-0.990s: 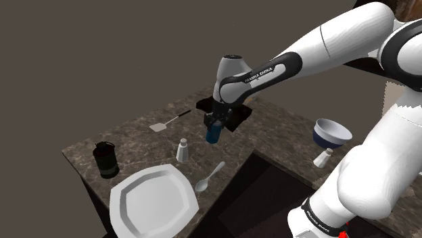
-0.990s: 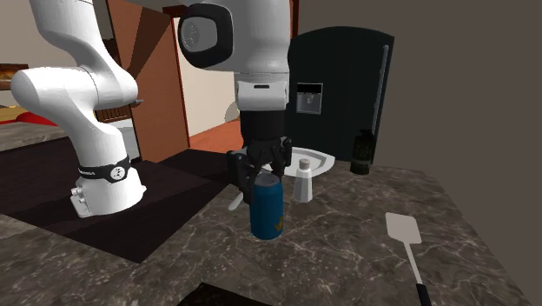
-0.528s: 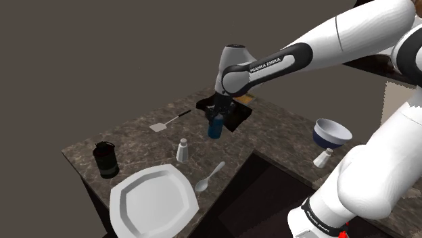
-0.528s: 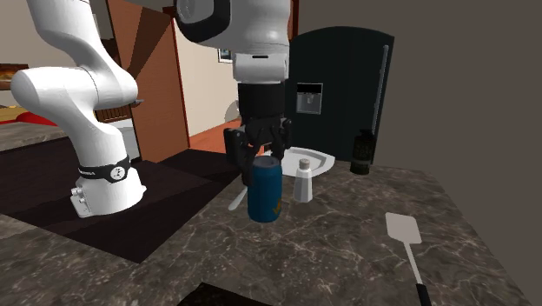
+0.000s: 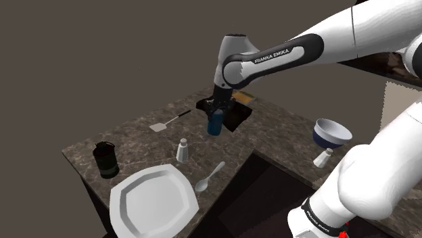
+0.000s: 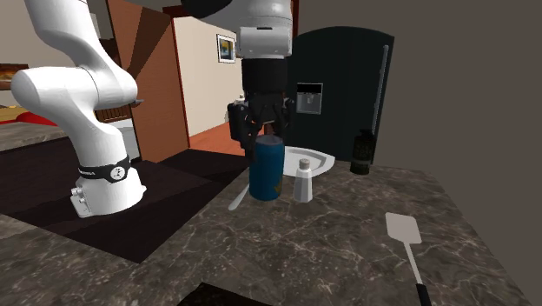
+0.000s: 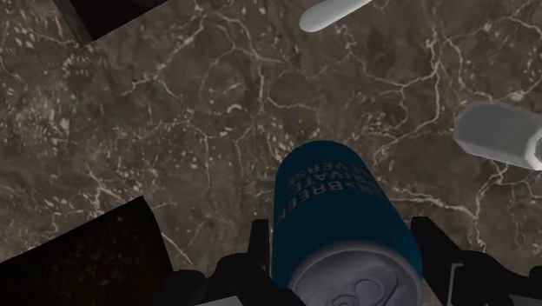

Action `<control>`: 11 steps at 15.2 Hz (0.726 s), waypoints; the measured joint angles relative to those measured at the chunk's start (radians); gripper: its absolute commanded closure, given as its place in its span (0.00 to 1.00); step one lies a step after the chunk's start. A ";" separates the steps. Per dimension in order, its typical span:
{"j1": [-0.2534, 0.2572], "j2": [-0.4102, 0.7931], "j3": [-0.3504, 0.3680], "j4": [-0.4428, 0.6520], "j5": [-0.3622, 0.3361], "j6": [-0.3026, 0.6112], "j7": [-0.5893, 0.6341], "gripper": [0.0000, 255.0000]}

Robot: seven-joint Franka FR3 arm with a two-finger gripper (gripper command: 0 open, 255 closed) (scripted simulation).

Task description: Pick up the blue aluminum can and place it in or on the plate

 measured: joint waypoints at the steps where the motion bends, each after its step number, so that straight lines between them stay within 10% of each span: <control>1: 0.010 -0.010 0.011 -0.003 0.002 -0.006 0.019 1.00; 11: 0.124 -0.043 0.146 0.002 0.020 -0.046 0.257 1.00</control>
